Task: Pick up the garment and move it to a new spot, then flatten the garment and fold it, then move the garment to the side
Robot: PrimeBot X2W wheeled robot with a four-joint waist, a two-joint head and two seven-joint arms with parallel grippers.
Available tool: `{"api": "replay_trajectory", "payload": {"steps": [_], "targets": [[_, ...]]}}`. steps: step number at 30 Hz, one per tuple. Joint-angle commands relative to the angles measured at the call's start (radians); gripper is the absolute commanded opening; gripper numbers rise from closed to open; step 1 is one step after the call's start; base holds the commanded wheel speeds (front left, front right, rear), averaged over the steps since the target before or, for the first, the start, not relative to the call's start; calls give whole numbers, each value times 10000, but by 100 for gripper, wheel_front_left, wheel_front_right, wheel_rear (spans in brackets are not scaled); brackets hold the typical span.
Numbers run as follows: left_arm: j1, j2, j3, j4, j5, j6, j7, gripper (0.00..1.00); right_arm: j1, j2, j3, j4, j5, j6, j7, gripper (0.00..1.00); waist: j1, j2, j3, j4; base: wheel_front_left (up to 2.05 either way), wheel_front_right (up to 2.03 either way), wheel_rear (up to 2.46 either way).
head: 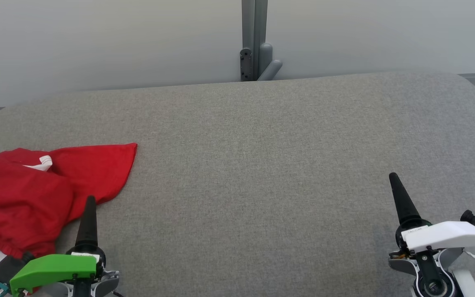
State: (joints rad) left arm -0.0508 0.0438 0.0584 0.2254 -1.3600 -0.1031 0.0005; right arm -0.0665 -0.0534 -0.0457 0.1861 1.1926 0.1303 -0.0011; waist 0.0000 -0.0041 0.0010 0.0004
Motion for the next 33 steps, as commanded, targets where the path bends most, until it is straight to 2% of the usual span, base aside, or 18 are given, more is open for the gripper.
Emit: {"api": "replay_trajectory", "payload": {"steps": [1,12,33], "targets": [[-51,121,-41,-215,693,120,-127,100,-119,-134,135,-294,-760,3,-131,100,0,9,-4,7,0,0,0],[85,342,-340,-227,3540,351,-540,100,15,-261,398,-231,-3524,4,-543,100,0,12,-54,15,0,0,0],[305,618,-545,156,6995,272,-1186,100,54,-317,662,327,-6636,4,-1193,100,0,19,-111,1,0,0,0]]}}
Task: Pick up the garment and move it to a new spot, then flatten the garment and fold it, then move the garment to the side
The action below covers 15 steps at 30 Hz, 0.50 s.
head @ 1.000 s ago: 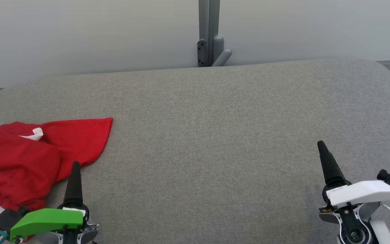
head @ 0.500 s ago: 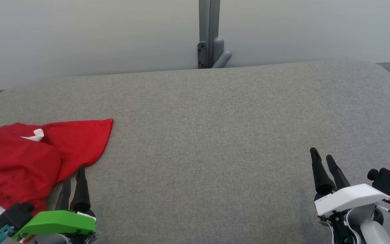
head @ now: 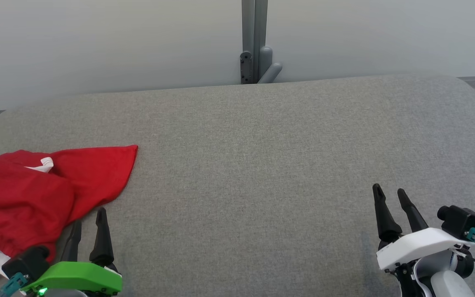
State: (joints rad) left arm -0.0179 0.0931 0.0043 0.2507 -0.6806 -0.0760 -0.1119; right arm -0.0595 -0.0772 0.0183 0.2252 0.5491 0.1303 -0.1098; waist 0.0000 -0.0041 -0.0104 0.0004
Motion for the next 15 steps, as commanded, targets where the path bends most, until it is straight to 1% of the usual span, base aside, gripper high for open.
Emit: {"api": "replay_trajectory", "payload": {"steps": [1,15], "targets": [[-3,135,-18,-108,361,24,-93,100,-7,-86,29,-35,-344,5,-129,100,0,19,7,1,0,0,0],[203,240,-138,-453,2259,147,-506,100,82,-84,-72,-44,-2097,5,-539,100,0,24,39,-55,0,0,0]]}}
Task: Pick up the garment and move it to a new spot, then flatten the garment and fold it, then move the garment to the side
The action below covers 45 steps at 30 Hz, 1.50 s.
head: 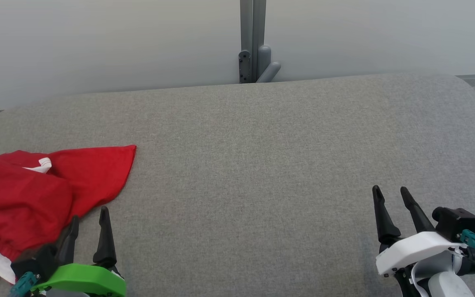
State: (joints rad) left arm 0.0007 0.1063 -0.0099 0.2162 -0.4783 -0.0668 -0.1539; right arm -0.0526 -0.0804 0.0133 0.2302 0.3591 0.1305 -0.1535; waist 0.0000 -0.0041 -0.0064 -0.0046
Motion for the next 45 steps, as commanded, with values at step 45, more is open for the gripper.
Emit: {"api": "replay_trajectory", "payload": {"steps": [45], "targets": [[338,19,65,608,3549,-349,-1023,100,451,-241,-333,-320,-3136,2,-1024,100,0,39,-101,-105,0,0,0]]}}
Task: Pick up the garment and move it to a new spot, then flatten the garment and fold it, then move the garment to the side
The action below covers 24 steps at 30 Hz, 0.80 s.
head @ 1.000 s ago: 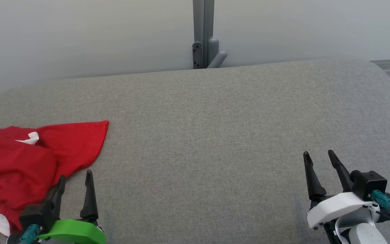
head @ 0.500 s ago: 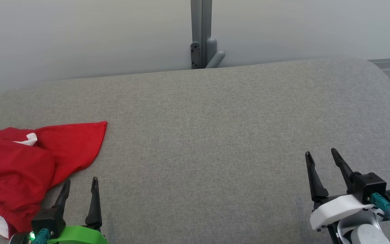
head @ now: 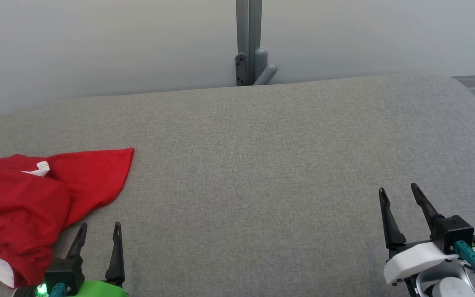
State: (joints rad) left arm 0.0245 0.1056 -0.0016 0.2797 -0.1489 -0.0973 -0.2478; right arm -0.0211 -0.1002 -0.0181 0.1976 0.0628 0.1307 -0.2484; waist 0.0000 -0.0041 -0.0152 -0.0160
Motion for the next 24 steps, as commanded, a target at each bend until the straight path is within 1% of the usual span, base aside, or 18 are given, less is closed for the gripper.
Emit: {"api": "replay_trajectory", "payload": {"steps": [1,4,7,24], "targets": [[106,72,-35,-61,398,-44,-106,100,149,-43,-7,9,-248,0,-97,100,0,39,-20,10,0,0,0],[156,108,-100,-173,848,33,-142,100,153,-39,44,21,-473,0,-146,100,0,40,-19,11,0,0,0],[217,60,-56,-238,1056,93,-194,100,162,-29,79,20,-648,1,-191,100,0,41,-8,5,0,0,0],[147,-161,227,-88,750,-72,-182,100,194,49,56,90,-326,1,-182,100,0,41,60,-48,0,0,0]]}}
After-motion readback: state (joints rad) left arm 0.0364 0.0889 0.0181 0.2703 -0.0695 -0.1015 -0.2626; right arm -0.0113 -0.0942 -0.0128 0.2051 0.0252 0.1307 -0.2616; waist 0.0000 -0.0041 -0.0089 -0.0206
